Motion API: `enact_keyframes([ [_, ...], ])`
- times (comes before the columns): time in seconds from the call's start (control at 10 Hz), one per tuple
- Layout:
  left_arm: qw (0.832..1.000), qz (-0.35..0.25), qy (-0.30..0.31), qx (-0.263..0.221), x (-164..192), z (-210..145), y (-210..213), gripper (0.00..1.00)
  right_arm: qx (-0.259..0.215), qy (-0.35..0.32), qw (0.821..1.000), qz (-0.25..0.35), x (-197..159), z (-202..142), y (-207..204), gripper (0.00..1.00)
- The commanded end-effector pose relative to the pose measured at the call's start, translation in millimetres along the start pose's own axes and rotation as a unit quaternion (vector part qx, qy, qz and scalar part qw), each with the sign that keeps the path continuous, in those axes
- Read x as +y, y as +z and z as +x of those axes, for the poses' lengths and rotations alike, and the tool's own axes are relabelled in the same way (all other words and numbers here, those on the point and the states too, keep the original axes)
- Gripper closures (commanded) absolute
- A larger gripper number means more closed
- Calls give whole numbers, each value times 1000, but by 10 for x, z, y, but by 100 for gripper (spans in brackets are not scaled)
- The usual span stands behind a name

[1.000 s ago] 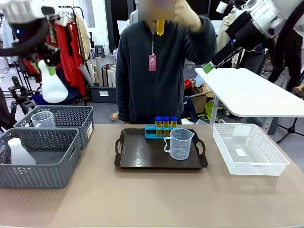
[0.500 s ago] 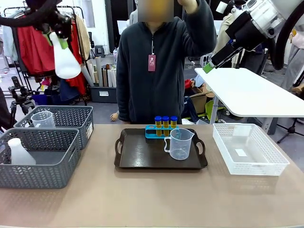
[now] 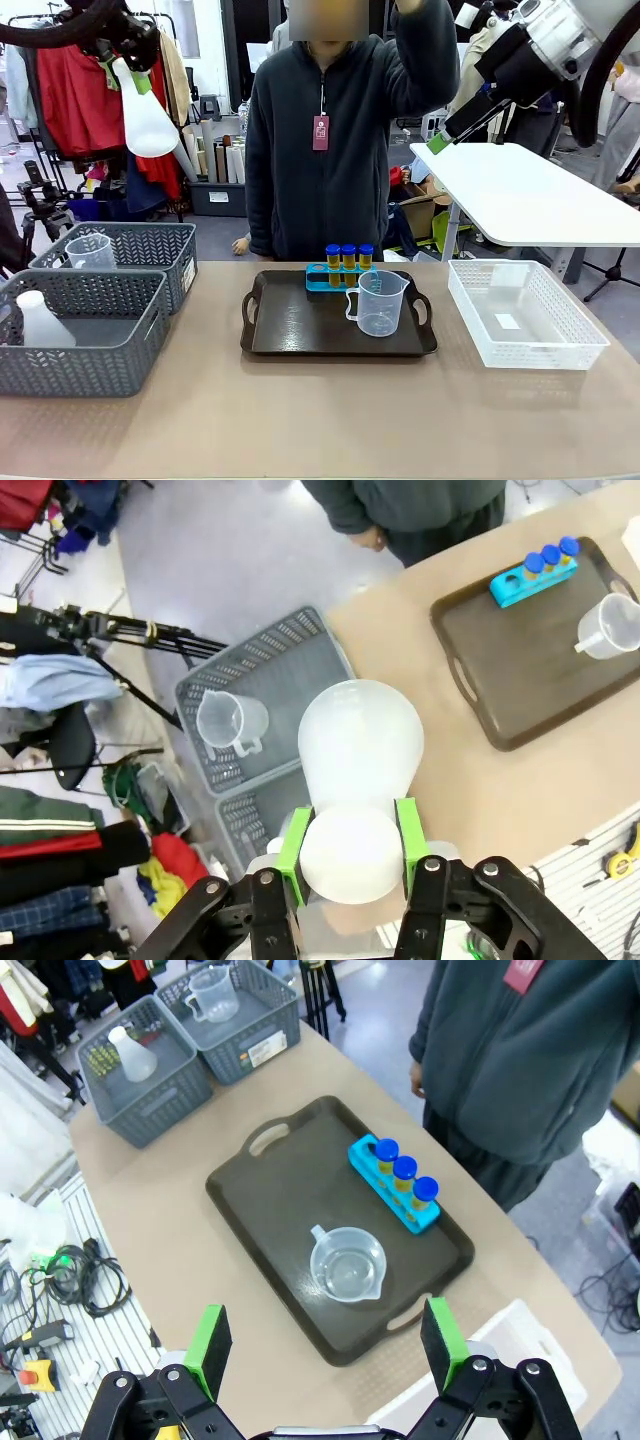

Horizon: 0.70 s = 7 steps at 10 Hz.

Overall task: Prepare the laboratory tools.
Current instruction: Pick up one Small flask and place it on the Handle tray.

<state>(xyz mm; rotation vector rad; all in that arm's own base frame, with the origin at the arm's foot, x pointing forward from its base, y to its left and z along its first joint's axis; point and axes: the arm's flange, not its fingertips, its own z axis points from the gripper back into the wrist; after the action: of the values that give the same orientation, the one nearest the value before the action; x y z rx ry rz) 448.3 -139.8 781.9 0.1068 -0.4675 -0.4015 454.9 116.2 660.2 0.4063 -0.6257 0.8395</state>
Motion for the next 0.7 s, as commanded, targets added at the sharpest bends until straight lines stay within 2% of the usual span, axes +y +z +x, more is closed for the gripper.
enact_keyframes([
  [0.0,1000,0,0,-3,0,1,14,100,-5,1,1000,2,-3,2,13,0],
  [0.2,999,-28,-16,10,-137,34,-395,100,-5,1,1000,2,-3,2,13,0],
  [0.6,994,-79,-64,28,-563,93,-865,100,-5,1,1000,2,-3,2,13,0],
])
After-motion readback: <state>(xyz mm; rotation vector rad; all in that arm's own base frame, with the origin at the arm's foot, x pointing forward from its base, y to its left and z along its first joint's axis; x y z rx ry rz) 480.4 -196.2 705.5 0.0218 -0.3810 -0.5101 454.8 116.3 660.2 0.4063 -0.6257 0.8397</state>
